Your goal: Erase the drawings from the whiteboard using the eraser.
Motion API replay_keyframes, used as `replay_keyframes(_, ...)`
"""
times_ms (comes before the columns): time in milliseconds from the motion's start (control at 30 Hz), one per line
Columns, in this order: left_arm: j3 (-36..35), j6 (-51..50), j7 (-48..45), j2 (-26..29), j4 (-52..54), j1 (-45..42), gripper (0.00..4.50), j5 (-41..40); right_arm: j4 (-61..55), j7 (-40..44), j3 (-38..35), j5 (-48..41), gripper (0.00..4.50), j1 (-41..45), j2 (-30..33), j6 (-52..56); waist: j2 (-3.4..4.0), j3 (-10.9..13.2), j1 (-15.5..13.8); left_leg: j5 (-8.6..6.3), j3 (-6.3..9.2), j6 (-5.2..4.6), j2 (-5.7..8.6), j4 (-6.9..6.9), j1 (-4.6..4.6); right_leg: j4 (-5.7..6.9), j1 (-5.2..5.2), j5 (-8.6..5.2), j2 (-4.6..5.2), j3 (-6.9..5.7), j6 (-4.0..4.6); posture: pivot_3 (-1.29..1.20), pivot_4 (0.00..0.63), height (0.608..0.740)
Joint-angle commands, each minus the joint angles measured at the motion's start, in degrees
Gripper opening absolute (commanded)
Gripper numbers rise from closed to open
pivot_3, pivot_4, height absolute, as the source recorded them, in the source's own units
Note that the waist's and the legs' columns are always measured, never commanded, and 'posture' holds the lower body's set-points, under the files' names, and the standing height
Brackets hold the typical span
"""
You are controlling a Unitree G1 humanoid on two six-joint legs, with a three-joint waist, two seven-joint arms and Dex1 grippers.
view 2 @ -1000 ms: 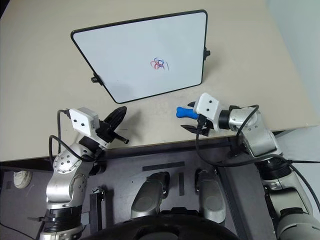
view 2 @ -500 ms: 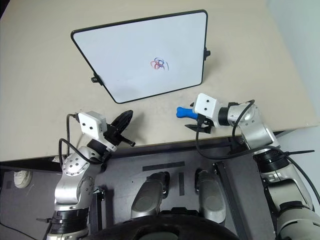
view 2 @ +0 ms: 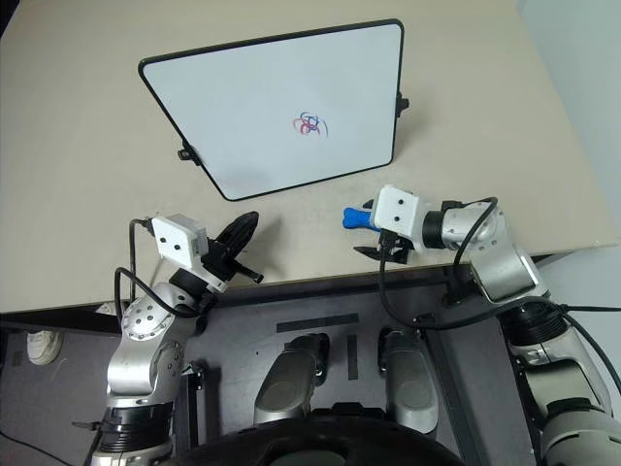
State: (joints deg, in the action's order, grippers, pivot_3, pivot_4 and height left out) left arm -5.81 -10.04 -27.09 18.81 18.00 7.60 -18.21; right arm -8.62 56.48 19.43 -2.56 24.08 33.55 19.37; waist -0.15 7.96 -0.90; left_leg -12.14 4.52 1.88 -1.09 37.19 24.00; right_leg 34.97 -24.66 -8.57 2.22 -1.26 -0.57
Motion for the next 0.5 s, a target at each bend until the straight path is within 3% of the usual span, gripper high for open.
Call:
replay_keyframes(33,0.2,1.1,0.2,-0.4,0.9,-0.3,0.00,0.2,-0.5,0.8,0.1,-0.5,4.04,0.6,-0.1,0.4,0.00,0.0,0.0,0.00,0.00,0.00,0.00,0.00,0.00,0.00,0.00,0.00,0.00,0.00,0.00,0.00,0.150,0.740)
replay_keyframes(500,0.5,1.7,0.4,-1.1,0.3,-0.5,0.00,0.6,7.3,-0.2,0.7,2.1,4.04,3.5,-2.4,-2.1,0.00,0.0,0.0,0.22,0.01,-0.37,0.00,0.00,-0.01,0.00,0.00,0.02,0.00,0.00,0.03,0.00,0.150,0.740)
